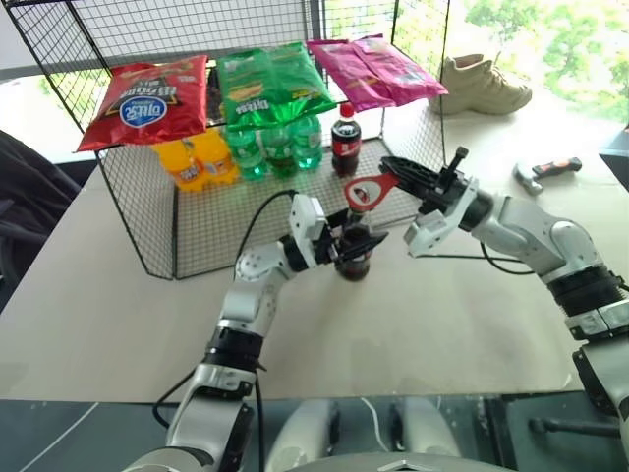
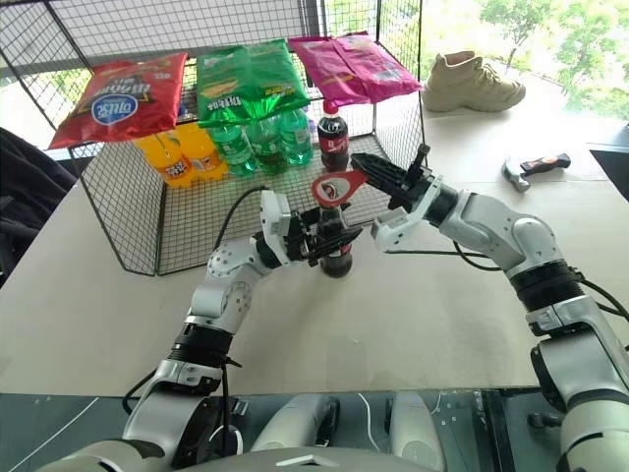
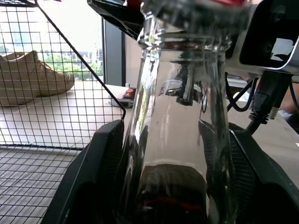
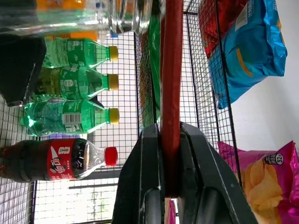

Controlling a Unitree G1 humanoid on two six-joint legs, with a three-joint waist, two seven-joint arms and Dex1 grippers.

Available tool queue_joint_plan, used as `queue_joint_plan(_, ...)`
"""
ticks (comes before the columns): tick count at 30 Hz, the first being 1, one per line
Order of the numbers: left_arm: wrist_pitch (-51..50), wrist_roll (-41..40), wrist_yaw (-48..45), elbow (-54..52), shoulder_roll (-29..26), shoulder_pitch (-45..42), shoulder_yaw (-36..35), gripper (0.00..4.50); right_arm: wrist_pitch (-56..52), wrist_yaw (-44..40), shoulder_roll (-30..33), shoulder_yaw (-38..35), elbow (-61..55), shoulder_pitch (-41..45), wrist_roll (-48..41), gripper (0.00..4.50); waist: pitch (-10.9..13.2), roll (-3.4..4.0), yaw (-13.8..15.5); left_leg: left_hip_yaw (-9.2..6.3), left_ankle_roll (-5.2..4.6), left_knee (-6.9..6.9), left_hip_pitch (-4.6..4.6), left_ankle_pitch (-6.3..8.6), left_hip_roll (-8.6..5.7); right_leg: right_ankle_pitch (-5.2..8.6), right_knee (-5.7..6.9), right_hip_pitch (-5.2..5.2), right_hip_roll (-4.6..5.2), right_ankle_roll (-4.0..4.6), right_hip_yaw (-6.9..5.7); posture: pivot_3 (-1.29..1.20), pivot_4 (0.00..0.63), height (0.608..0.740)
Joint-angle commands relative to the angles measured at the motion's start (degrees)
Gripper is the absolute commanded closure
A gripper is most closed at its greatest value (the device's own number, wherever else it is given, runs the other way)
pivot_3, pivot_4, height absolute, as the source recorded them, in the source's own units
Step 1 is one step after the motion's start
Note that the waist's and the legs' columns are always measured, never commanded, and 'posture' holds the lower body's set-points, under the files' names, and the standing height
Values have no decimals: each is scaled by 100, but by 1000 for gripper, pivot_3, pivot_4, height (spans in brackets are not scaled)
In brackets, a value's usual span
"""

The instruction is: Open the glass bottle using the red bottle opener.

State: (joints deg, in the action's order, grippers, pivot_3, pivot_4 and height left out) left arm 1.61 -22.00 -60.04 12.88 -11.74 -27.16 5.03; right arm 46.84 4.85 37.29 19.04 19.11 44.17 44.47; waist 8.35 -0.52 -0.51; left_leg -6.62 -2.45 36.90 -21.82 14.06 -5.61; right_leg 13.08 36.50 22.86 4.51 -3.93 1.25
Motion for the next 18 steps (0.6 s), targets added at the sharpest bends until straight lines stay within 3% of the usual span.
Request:
queue_joint_plan(1,-63,69,-58,-23,16,82,163,2176,91,149,30,-256,-133,93,-156,4500,0,0,1,0,0,0,0,0,0,0,0,0,0,0,0,0,150,740)
queue_joint_plan(10,-18,87,-62,39,35,66,167,2176,53,180,-74,-377,-171,-19,-442,4500,0,0,5,0,0,-2,-1,0,0,0,-2,0,0,0,0,0,150,740)
queue_joint_plan(18,67,78,-89,35,37,74,147,2176,-545,-408,-562,-626,-8,-389,-1628,4500,0,0,4,-1,0,-3,-1,0,0,0,-4,0,1,0,0,0,150,740)
